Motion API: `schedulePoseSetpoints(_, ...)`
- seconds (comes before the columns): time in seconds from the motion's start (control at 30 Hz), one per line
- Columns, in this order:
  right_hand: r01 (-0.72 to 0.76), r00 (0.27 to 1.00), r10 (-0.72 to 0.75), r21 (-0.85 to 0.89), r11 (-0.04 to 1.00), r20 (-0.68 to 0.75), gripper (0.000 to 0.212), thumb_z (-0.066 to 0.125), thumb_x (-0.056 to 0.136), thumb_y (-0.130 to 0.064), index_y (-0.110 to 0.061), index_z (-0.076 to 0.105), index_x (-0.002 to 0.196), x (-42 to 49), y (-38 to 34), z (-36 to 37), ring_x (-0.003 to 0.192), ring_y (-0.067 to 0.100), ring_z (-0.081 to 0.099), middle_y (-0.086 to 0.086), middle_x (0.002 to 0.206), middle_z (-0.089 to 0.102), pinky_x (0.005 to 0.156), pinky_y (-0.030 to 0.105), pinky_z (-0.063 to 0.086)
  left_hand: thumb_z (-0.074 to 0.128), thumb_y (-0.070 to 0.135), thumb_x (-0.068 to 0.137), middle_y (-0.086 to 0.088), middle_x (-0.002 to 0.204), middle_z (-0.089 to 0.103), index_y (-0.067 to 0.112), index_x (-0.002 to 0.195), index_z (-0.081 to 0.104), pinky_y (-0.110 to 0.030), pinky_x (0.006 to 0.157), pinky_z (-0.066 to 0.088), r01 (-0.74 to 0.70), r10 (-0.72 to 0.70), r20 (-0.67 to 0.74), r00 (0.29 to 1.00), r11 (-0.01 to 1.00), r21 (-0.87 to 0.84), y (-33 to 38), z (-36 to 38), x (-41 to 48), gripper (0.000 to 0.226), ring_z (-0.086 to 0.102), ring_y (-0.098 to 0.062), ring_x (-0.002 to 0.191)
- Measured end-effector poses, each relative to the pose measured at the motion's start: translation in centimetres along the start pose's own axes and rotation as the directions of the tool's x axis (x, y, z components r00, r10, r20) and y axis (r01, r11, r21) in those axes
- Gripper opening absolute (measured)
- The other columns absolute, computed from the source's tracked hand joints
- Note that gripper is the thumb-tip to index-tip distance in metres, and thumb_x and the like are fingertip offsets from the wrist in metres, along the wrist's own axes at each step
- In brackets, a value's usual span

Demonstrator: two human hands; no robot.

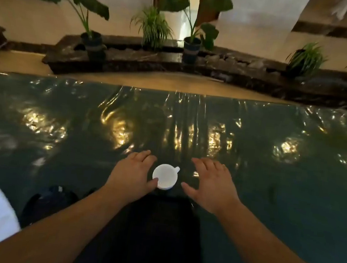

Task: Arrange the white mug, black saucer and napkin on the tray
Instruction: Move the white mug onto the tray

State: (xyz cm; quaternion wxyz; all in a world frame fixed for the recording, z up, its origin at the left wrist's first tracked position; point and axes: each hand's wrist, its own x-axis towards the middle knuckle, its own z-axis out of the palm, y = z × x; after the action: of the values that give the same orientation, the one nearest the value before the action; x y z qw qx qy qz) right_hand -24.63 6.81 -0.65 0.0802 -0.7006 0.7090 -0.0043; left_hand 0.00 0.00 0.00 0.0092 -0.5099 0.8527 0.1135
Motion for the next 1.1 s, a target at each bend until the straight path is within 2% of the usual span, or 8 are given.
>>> schedulePoseSetpoints(0.1, -0.006, 0.998, 0.004, 0.038, 0.999, 0.057, 0.088, 0.043, 0.087, -0.078, -0.026, 0.032, 0.158, 0.7, 0.0, 2.6, 0.142, 0.027, 0.039, 0.001, 0.155, 0.044, 0.12, 0.054, 0.029, 0.061, 0.06, 0.088, -0.001, 0.163, 0.039, 0.028, 0.15, 0.045, -0.044, 0.107, 0.047, 0.051, -0.05, 0.041, 0.998, 0.998, -0.03, -0.5, 2.5, 0.8, 0.071, 0.042, -0.025, 0.143)
schedulePoseSetpoints(0.37, -0.041, 0.989, 0.018, 0.159, 0.986, 0.146, 0.082, 0.047, 0.088, -0.077, -0.028, 0.038, 0.153, 2.8, 0.4, 9.0, 0.141, 0.024, 0.039, -0.001, 0.152, 0.046, 0.116, 0.043, 0.036, 0.061, 0.059, 0.088, 0.001, 0.166, 0.034, 0.031, 0.153, 0.037, -0.047, 0.107, 0.047, 0.154, -0.138, 0.153, 0.979, 0.983, -0.099, -1.2, 7.1, 4.1, 0.074, 0.036, -0.026, 0.147)
schedulePoseSetpoints(0.5, -0.062, 0.987, 0.032, 0.191, 0.98, 0.155, 0.074, 0.047, 0.087, -0.077, -0.027, 0.05, 0.142, 4.3, 0.2, 10.7, 0.126, 0.022, 0.051, -0.003, 0.135, 0.06, 0.104, 0.041, 0.045, 0.065, 0.052, 0.088, 0.001, 0.16, 0.043, 0.029, 0.156, 0.033, -0.046, 0.104, 0.048, 0.237, -0.192, 0.205, 0.96, 0.945, -0.225, -1.3, 8.7, 5.7, 0.078, 0.045, -0.025, 0.14)
schedulePoseSetpoints(0.6, -0.157, 0.977, 0.086, 0.379, 0.912, 0.196, 0.062, 0.053, 0.087, -0.072, -0.031, 0.057, 0.133, 5.2, -0.8, 11.8, 0.108, 0.017, 0.057, -0.009, 0.116, 0.067, 0.09, 0.039, 0.052, 0.069, 0.046, 0.088, 0.004, 0.14, 0.061, 0.031, 0.155, 0.034, -0.041, 0.096, 0.053, 0.393, -0.273, 0.313, 0.91, 0.808, -0.439, -1.3, 9.9, 6.2, 0.077, 0.062, -0.022, 0.119)
schedulePoseSetpoints(0.7, -0.31, 0.944, 0.143, 0.648, 0.696, 0.298, 0.053, 0.065, 0.088, -0.059, -0.033, 0.056, 0.134, 5.9, -2.2, 12.6, 0.1, 0.009, 0.063, -0.014, 0.111, 0.068, 0.083, 0.036, 0.057, 0.07, 0.04, 0.086, 0.009, 0.123, 0.068, 0.032, 0.142, 0.051, -0.044, 0.092, 0.059, 0.503, -0.316, 0.396, 0.862, 0.635, -0.587, -1.2, 11.1, 6.3, 0.06, 0.068, -0.016, 0.103)
schedulePoseSetpoints(0.83, -0.361, 0.932, 0.189, 0.764, 0.535, 0.308, 0.041, 0.071, 0.089, -0.039, -0.033, 0.059, 0.128, 5.7, -3.0, 12.4, 0.094, 0.006, 0.065, -0.015, 0.109, 0.068, 0.076, 0.028, 0.056, 0.07, 0.033, 0.082, 0.009, 0.112, 0.069, 0.031, 0.127, 0.054, -0.045, 0.084, 0.064, 0.544, -0.341, 0.425, 0.839, 0.491, -0.68, -0.7, 11.2, 5.3, 0.048, 0.073, -0.017, 0.092)
schedulePoseSetpoints(0.97, -0.346, 0.938, 0.215, 0.798, 0.494, 0.273, 0.044, 0.07, 0.086, -0.036, -0.041, 0.055, 0.127, 3.6, -3.5, 11.8, 0.1, 0.006, 0.062, -0.012, 0.119, 0.063, 0.079, 0.029, 0.056, 0.074, 0.031, 0.083, 0.009, 0.107, 0.073, 0.032, 0.113, 0.053, -0.045, 0.083, 0.064, 0.562, -0.374, 0.435, 0.819, 0.373, -0.738, 0.8, 11.5, 2.3, 0.036, 0.077, -0.013, 0.084)
schedulePoseSetpoints(1.1, -0.361, 0.932, 0.233, 0.767, 0.53, 0.277, 0.058, 0.072, 0.085, -0.038, -0.042, 0.047, 0.137, -0.1, -4.1, 11.6, 0.103, 0.007, 0.06, -0.014, 0.123, 0.059, 0.08, 0.029, 0.055, 0.074, 0.028, 0.084, 0.007, 0.104, 0.074, 0.03, 0.109, 0.054, -0.045, 0.085, 0.063, 0.591, -0.381, 0.476, 0.793, 0.291, -0.752, 2.3, 11.8, -0.9, 0.032, 0.077, -0.009, 0.081)
